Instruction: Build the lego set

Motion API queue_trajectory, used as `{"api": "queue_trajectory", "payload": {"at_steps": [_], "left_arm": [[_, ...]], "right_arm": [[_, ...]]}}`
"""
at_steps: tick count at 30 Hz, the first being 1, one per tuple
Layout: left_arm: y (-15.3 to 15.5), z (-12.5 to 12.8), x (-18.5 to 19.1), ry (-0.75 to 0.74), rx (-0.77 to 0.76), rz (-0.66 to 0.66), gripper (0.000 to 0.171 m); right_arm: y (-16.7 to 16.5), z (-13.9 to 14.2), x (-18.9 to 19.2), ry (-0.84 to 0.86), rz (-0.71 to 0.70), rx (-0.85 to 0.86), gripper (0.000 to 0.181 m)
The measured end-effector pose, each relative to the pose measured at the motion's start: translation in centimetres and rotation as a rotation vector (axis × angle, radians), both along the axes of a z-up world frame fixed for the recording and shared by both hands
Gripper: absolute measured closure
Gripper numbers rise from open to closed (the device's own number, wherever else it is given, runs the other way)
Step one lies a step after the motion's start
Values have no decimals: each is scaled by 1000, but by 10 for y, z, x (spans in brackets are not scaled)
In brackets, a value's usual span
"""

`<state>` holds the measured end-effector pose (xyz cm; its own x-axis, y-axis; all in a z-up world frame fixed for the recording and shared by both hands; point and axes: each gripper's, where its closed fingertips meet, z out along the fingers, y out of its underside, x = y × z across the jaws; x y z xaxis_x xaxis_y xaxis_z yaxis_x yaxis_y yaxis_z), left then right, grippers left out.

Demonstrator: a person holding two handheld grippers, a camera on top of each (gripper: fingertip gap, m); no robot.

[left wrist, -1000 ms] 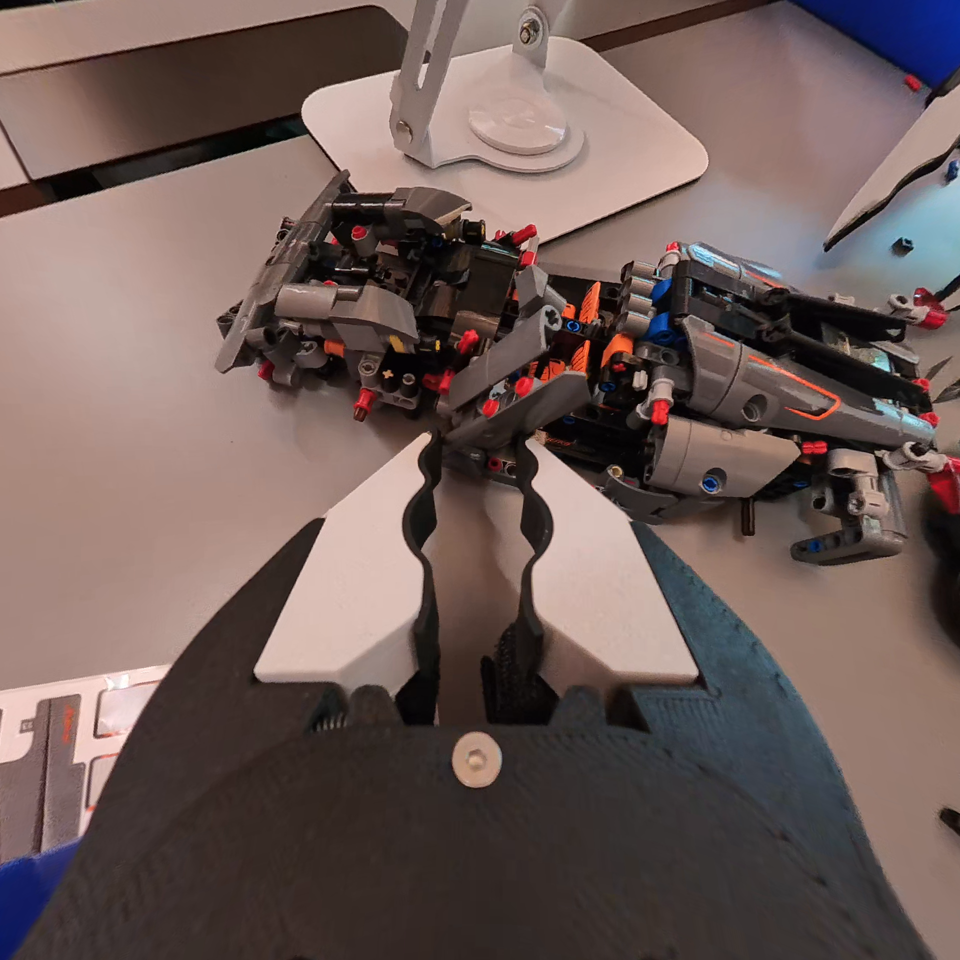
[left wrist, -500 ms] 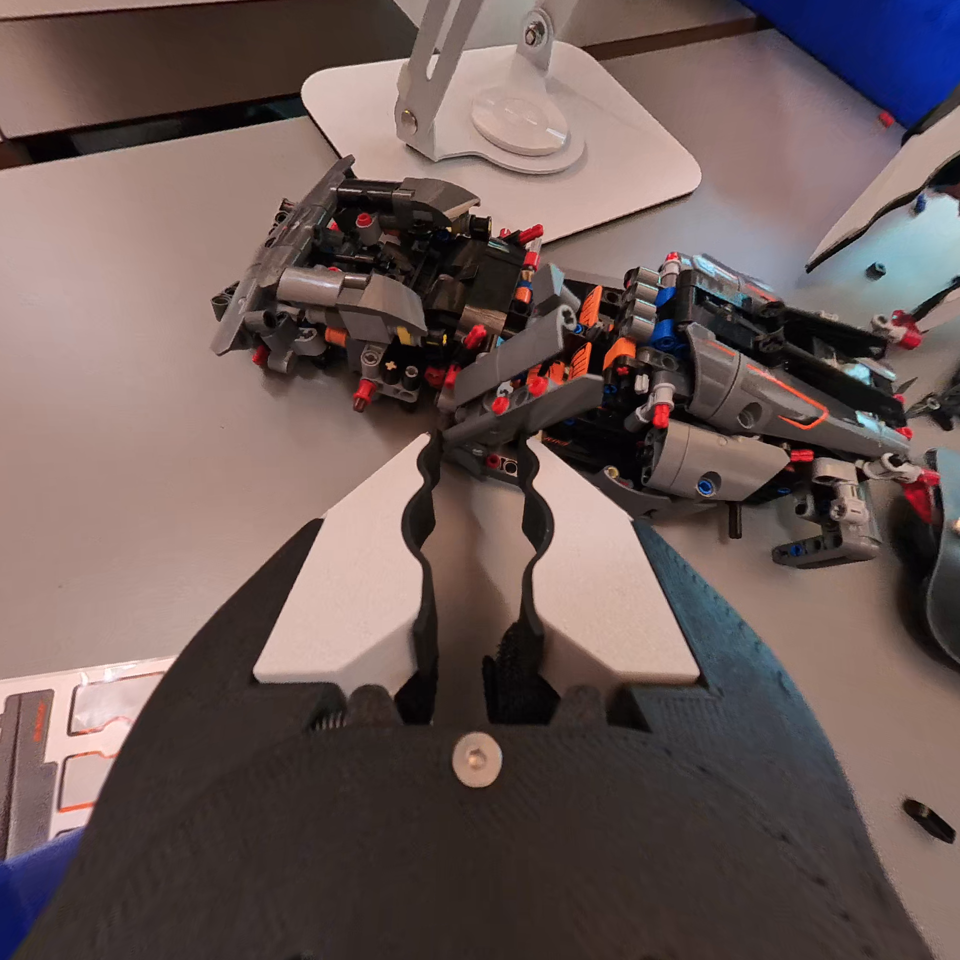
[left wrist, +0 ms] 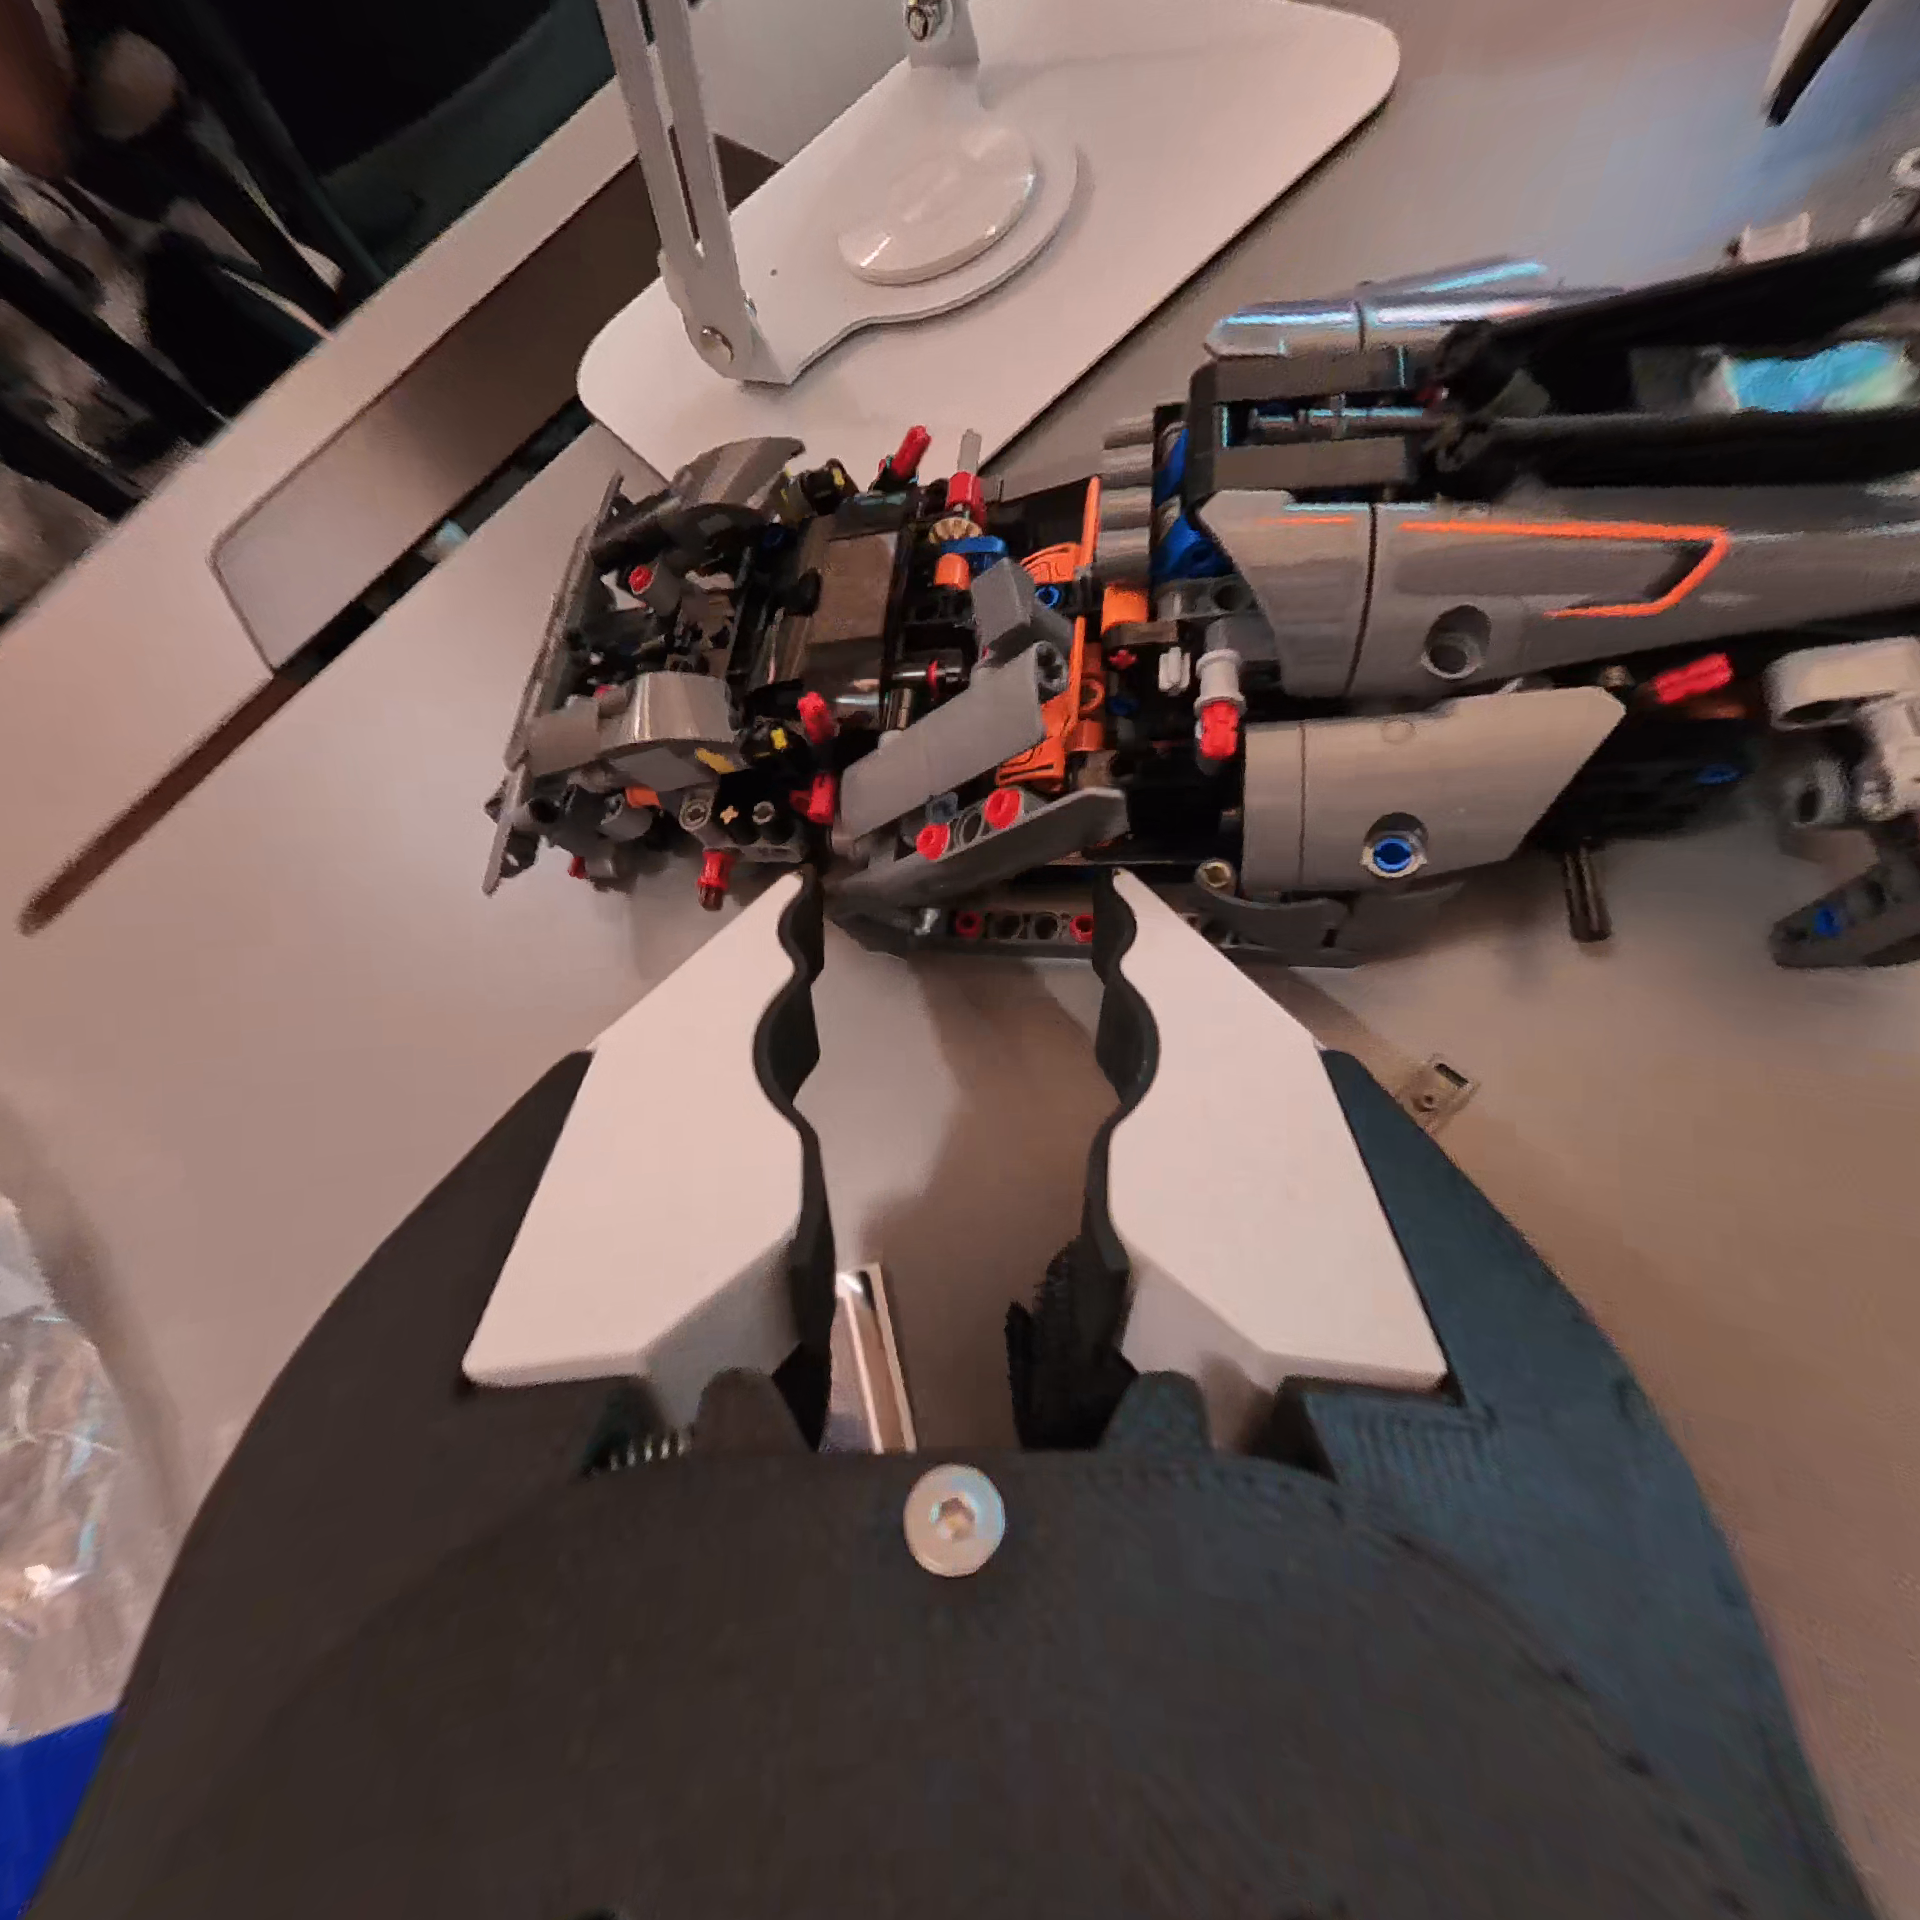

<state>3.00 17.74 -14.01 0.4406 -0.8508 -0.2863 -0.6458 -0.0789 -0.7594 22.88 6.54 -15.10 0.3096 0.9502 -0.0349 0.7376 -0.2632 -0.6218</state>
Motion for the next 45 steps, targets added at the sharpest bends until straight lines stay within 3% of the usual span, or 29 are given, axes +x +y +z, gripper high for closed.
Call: {"api": "queue_trajectory", "payload": {"at_steps": [3, 6, 16, 23, 45], "left_arm": [[5, -1, 1, 77, 112, 1, 133], [6, 1, 3, 69, 116, 4, 137], [7, 3, 4, -146, -177, 58, 139], [7, 4, 4, -216, -307, 72, 139], [6, 5, 4, -280, -489, 74, 138]], "right_arm": [[0, 0, 0, -1, 1, 1, 124], [0, 2, 0, 0, 1, 5, 124], [-1, 1, -1, 1, 2, 1, 124], [-1, -1, 0, -1, 1, -6, 124], [0, 0, 1, 0, 0, -6, 124]]}}
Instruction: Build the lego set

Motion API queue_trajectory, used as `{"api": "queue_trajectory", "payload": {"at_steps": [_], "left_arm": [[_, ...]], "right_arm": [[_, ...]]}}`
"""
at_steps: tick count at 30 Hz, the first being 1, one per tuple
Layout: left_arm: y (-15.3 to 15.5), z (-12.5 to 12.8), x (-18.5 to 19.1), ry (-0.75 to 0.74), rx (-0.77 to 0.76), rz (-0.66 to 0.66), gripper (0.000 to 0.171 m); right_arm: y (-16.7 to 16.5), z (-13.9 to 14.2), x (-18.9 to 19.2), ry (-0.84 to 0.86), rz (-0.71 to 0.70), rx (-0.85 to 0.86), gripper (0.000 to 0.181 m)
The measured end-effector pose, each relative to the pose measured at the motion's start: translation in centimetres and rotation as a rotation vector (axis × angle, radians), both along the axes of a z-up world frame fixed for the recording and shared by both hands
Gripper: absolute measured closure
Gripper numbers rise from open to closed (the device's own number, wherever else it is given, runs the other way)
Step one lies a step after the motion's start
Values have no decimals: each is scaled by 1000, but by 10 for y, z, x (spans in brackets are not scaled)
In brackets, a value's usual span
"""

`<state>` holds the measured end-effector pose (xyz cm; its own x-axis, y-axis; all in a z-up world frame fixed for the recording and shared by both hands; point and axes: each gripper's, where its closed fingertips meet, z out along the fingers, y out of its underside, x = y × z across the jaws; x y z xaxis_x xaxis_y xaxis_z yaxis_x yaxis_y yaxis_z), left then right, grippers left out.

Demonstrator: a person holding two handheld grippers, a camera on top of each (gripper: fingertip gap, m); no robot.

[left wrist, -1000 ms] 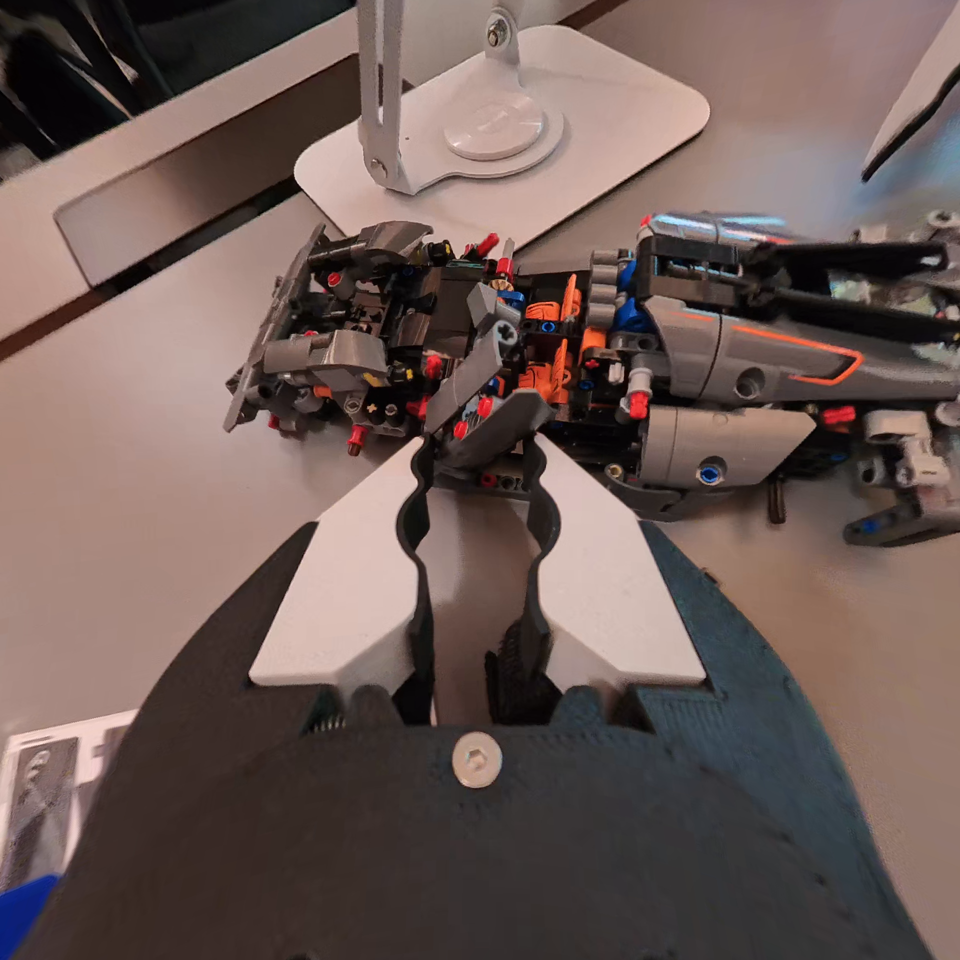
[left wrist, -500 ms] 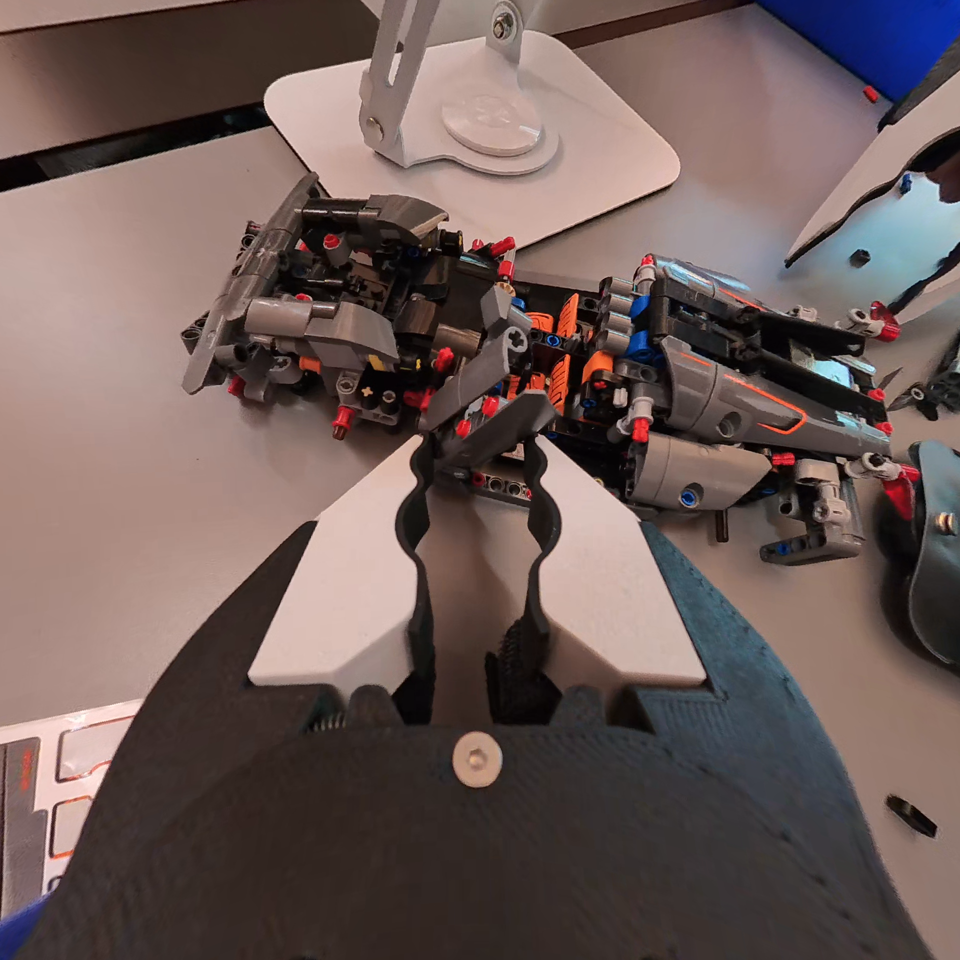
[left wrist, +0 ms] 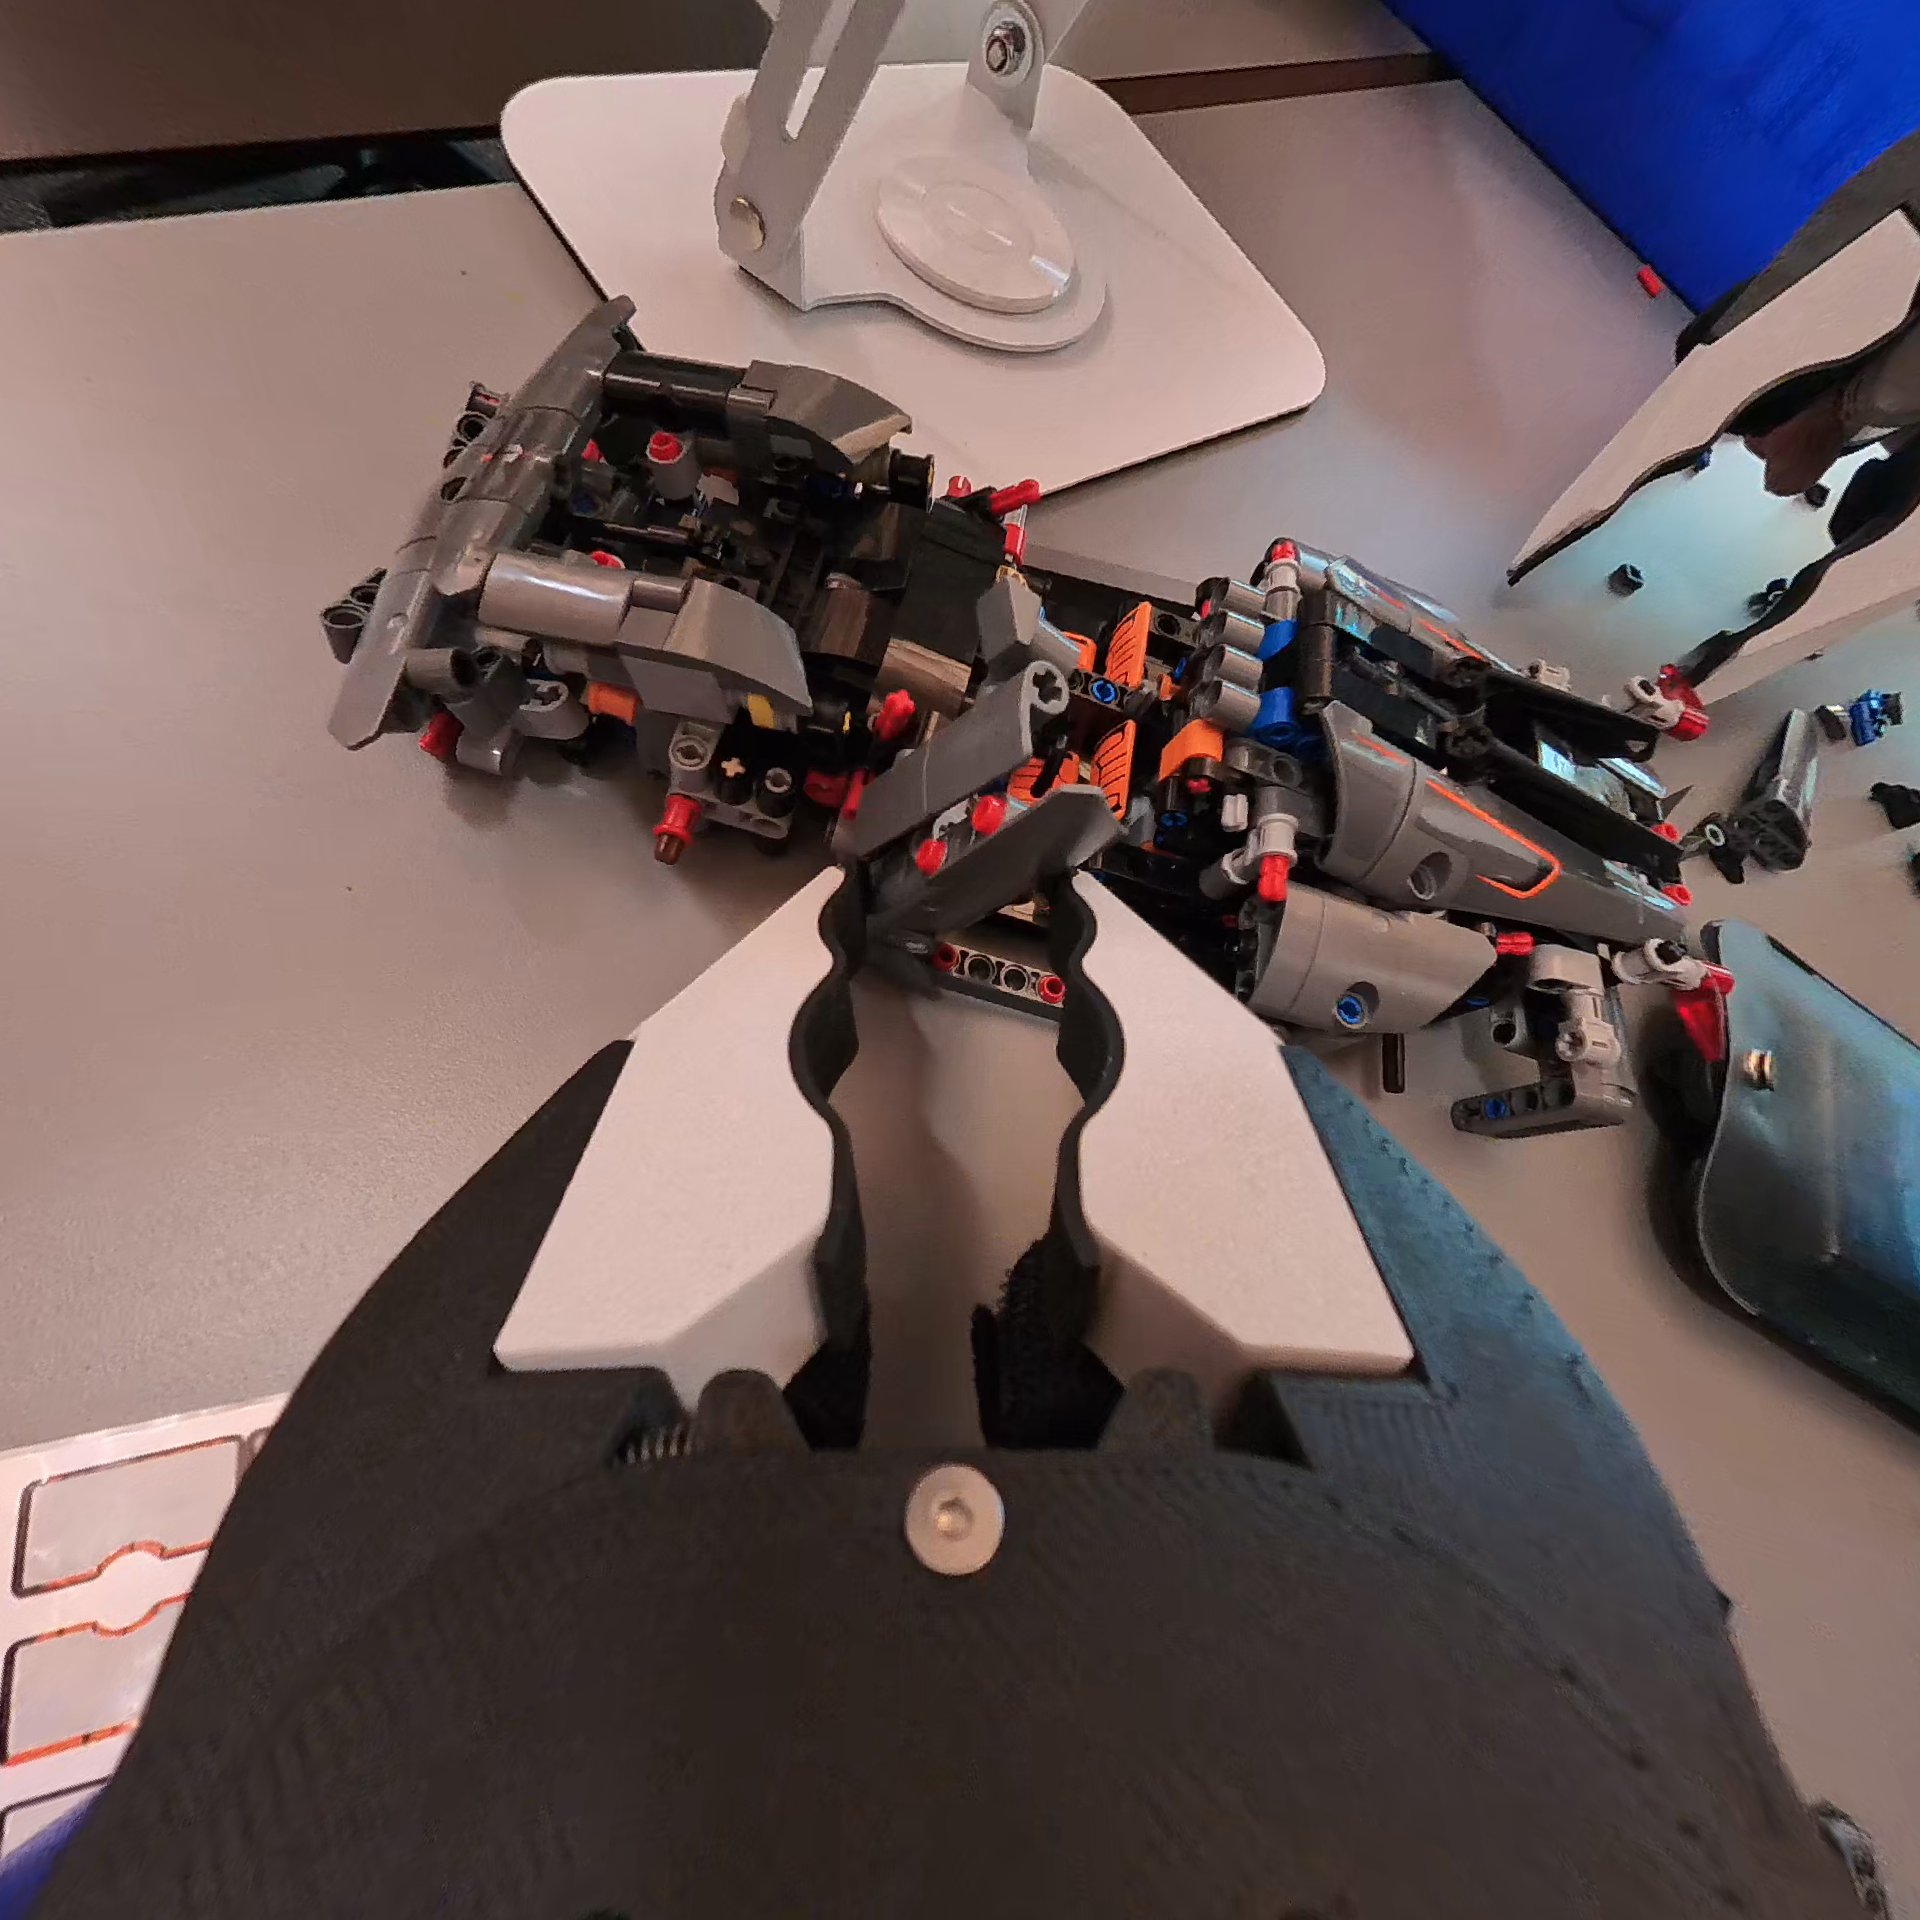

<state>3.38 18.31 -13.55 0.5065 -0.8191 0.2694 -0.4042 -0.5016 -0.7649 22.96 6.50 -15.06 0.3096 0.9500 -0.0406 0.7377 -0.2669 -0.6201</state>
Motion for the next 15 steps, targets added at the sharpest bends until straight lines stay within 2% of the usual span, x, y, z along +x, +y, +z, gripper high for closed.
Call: {"api": "queue_trajectory", "payload": {"at_steps": [15], "left_arm": [[0, 0, 0, -23, -80, -3, 137]], "right_arm": [[0, 0, 0, -2, 1, 1, 124]]}}
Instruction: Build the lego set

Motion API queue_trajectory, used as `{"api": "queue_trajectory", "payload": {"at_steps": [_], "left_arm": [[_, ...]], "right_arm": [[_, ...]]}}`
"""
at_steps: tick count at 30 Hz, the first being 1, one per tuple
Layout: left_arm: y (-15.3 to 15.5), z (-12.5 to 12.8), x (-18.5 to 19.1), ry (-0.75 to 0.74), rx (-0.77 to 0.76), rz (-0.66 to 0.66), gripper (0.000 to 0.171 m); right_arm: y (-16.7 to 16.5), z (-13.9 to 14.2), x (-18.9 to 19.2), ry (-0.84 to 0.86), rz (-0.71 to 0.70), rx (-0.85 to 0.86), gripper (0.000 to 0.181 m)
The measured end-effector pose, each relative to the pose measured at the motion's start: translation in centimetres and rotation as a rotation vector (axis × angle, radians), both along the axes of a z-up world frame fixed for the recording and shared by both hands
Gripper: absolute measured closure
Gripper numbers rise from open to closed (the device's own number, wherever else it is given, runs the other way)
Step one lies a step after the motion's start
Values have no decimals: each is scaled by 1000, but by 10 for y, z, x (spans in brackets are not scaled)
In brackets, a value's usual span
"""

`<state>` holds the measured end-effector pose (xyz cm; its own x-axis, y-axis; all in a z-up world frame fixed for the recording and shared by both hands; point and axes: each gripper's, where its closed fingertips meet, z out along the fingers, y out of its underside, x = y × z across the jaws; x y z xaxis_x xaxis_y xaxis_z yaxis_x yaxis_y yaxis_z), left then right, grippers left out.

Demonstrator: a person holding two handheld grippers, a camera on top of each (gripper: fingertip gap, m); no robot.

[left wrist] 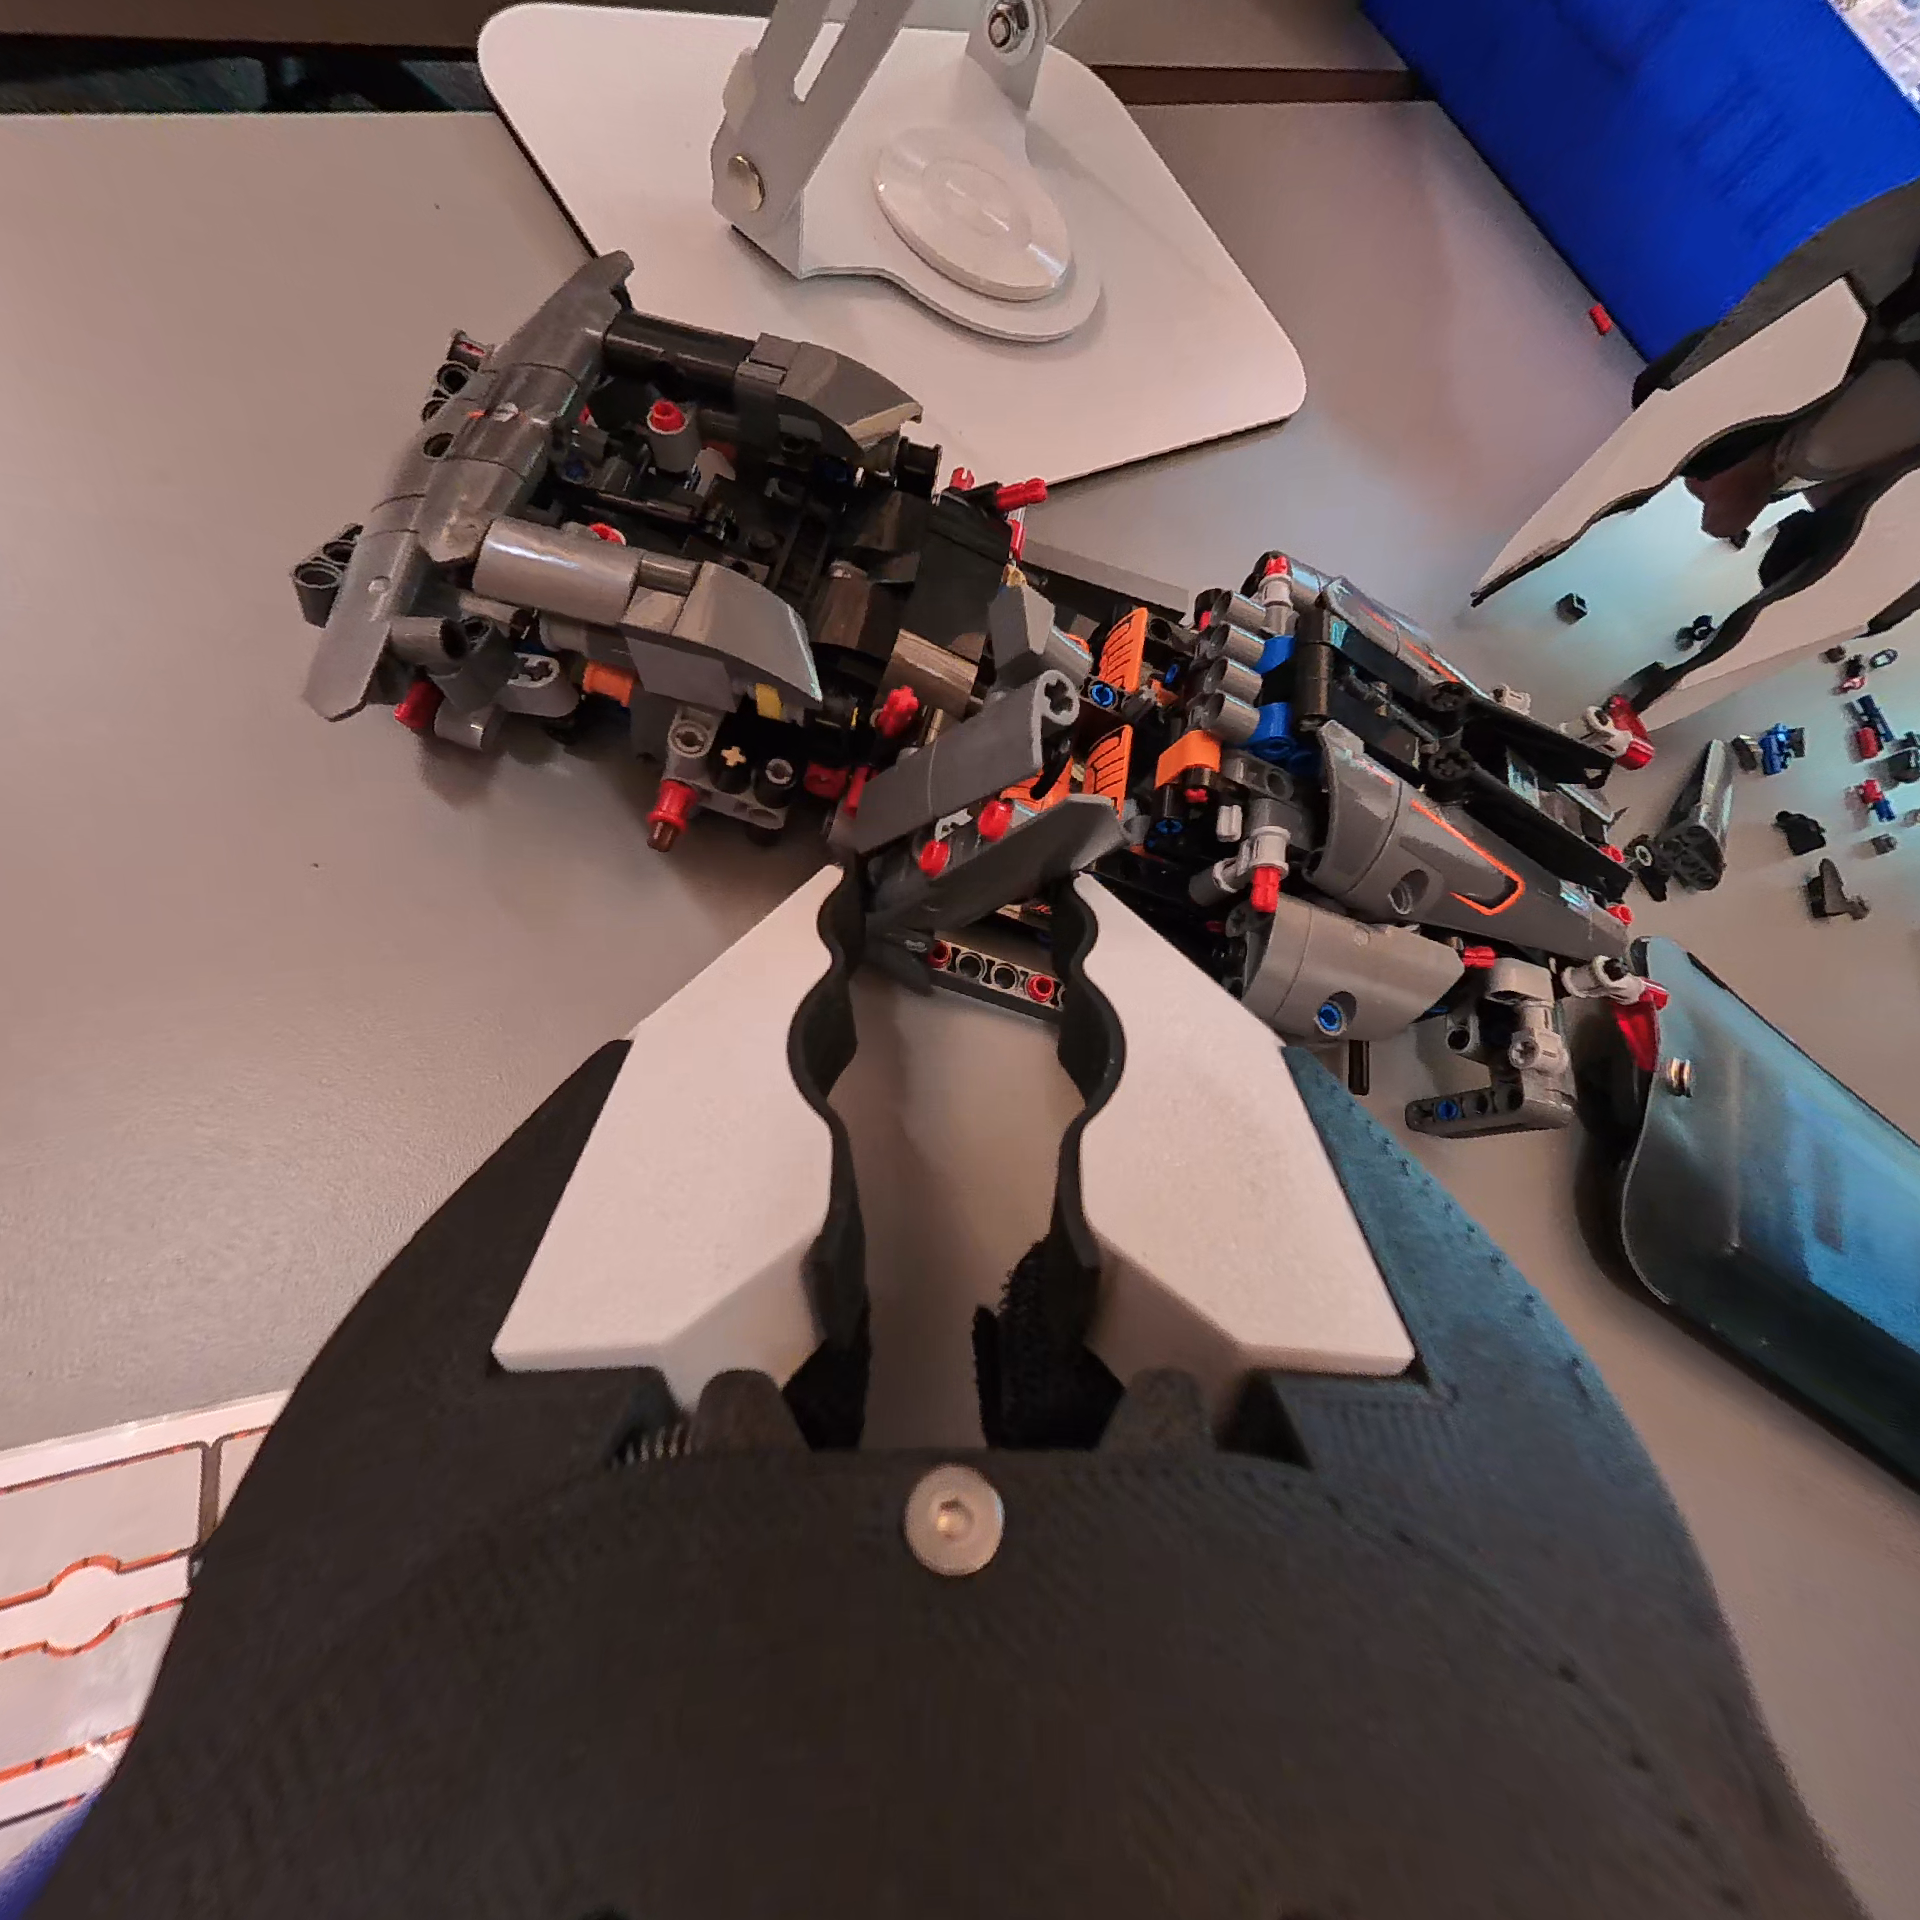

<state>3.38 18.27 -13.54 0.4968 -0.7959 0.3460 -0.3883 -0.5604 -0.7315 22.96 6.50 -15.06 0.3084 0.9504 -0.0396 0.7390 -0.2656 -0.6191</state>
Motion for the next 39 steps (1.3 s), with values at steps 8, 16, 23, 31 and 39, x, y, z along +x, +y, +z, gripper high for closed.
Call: {"api": "queue_trajectory", "payload": {"at_steps": [8, 16, 23, 31, 39], "left_arm": [[0, -1, 0, 51, 60, -12, 137], [-6, -1, 0, 111, 175, 6, 131], [-16, 0, -5, 151, 221, 13, 126], [-24, 4, -14, 191, 252, 47, 119], [-30, 31, -23, 77, 275, 105, 125]], "right_arm": [[0, 0, 0, 0, 0, 2, 124], [1, 0, 1, 2, -2, 1, 124], [1, 0, 1, -2, 0, 3, 124], [0, 1, 1, -3, 2, 6, 124], [0, 1, 1, -9, 3, 12, 124]]}}
